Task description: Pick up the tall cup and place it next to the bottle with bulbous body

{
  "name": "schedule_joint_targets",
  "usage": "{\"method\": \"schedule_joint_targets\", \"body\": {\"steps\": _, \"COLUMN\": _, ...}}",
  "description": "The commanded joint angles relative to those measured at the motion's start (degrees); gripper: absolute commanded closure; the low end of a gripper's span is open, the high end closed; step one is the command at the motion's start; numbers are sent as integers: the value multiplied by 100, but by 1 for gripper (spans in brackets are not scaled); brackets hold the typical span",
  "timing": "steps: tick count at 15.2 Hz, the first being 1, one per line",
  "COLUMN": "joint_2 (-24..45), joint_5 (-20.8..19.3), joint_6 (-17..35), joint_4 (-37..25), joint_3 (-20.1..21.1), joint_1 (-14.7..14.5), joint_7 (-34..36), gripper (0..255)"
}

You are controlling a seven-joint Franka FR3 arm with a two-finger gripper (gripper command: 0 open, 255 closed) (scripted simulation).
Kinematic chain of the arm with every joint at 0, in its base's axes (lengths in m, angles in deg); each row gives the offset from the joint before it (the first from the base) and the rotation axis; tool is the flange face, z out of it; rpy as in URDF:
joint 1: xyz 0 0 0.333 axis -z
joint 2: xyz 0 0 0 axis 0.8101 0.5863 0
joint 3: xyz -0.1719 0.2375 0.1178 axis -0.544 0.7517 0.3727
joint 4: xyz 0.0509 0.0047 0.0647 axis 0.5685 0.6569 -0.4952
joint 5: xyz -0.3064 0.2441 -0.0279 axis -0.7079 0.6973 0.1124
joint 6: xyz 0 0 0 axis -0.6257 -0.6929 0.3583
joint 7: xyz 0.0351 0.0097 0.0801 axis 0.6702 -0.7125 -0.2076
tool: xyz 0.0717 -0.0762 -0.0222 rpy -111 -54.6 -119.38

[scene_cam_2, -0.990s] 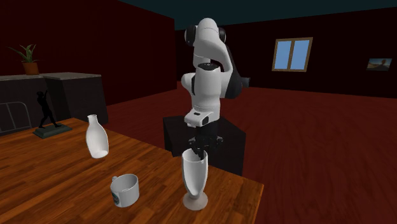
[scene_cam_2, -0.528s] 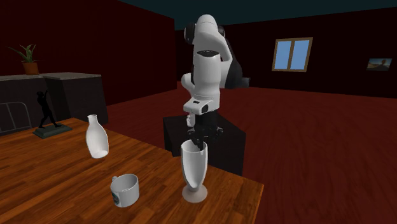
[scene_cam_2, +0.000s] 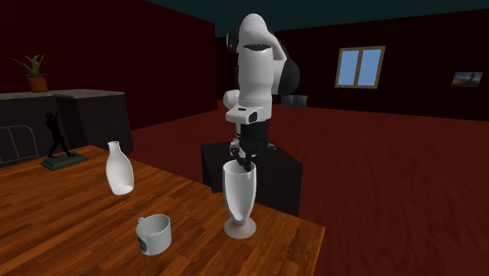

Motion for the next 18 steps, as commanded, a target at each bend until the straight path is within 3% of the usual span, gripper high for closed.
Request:
{"method": "schedule_joint_targets", "body": {"steps": 1, "joint_2": -89, "joint_5": -25, "joint_6": -131, "joint_4": -46, "joint_3": -7, "joint_1": -11, "joint_7": 19, "gripper": 255}}
{"method": "schedule_joint_targets", "body": {"steps": 18, "joint_2": -507, "joint_5": -145, "joint_6": -1311, "joint_4": -821, "joint_3": -44, "joint_1": -33, "joint_7": 87, "gripper": 255}}
